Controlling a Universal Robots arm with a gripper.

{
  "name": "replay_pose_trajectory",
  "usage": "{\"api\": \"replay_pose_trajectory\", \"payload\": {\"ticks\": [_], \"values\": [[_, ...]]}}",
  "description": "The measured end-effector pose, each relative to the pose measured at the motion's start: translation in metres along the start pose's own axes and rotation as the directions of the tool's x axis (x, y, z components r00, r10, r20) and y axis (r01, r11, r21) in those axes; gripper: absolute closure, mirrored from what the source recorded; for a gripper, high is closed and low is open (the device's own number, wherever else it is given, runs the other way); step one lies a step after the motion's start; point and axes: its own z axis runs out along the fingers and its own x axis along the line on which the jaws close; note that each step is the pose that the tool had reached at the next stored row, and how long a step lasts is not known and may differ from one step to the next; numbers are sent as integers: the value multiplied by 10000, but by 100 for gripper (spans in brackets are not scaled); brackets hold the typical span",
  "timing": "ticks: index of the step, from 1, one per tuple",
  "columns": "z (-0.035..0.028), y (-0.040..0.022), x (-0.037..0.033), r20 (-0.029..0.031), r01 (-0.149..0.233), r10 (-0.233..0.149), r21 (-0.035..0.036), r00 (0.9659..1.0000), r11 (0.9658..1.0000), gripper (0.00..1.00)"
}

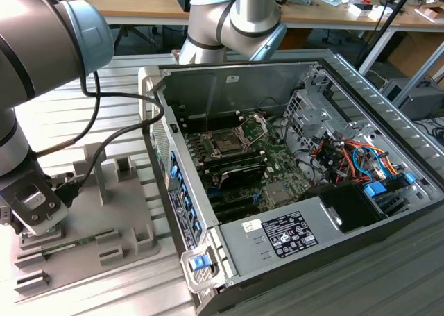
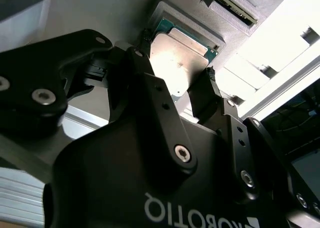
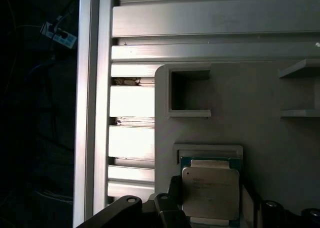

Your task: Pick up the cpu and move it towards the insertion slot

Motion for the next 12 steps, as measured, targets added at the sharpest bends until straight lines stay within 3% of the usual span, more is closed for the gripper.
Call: {"api": "replay_pose_trajectory", "payload": {"ticks": [12], "values": [[-50,1,0,1,0,0,-1,10000,10000,45]]}}
